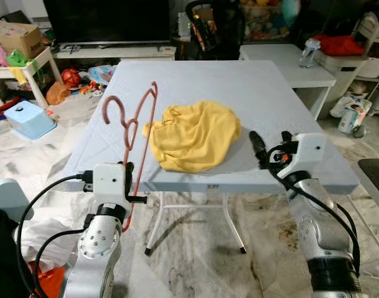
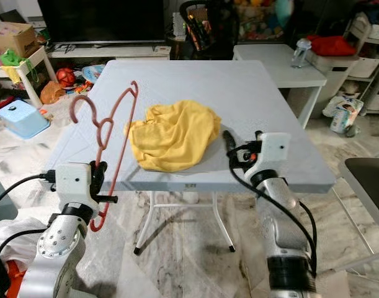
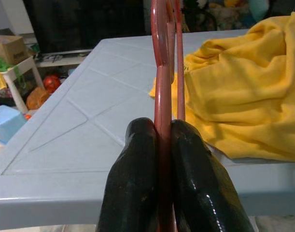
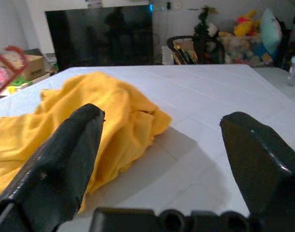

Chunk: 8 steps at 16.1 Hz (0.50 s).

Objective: Hang hanger

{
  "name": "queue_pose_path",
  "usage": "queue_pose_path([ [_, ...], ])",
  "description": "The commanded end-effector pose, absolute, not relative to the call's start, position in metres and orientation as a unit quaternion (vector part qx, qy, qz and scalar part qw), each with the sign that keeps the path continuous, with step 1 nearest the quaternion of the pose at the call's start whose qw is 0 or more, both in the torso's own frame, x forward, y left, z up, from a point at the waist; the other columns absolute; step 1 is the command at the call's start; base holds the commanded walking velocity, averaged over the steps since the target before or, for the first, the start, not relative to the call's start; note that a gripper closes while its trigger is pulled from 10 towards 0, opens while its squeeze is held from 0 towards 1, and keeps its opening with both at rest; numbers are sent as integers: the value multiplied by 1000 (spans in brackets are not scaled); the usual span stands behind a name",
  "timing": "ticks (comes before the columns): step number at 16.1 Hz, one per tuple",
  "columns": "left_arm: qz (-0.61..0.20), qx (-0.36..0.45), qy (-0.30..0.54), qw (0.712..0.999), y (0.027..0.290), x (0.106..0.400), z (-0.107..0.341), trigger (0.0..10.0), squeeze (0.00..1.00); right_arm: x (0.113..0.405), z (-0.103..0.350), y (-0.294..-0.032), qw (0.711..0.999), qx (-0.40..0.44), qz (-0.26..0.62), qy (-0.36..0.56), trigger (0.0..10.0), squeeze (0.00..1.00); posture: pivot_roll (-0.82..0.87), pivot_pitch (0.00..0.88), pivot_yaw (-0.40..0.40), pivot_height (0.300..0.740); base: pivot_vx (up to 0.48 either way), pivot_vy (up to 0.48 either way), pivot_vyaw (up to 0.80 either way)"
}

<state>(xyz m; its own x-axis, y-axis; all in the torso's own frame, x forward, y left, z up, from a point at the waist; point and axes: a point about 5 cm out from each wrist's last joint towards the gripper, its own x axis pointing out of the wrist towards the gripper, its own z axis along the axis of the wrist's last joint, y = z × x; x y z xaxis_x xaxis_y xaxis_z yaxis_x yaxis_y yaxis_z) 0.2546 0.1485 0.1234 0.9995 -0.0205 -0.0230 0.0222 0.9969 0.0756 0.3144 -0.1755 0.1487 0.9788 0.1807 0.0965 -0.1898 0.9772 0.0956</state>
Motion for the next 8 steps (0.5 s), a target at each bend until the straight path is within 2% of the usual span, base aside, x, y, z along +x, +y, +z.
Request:
queue_pose_path([
  [1, -8, 46, 5, 999, 152, 252, 125, 10000, 0, 306, 145, -174, 994, 42, 100, -31, 10000, 1000, -4, 0, 0, 740, 0, 0, 0],
  [4, 1, 40, 25, 999, 154, 247, 116, 10000, 0, 285, 128, -173, 994, 41, 100, 8, 10000, 1000, -8, 0, -5, 740, 0, 0, 0],
  [8, 1, 40, 25, 999, 153, 248, 114, 10000, 0, 290, 131, -174, 995, 35, 94, 6, 10000, 1000, -9, 0, -7, 740, 0, 0, 0],
])
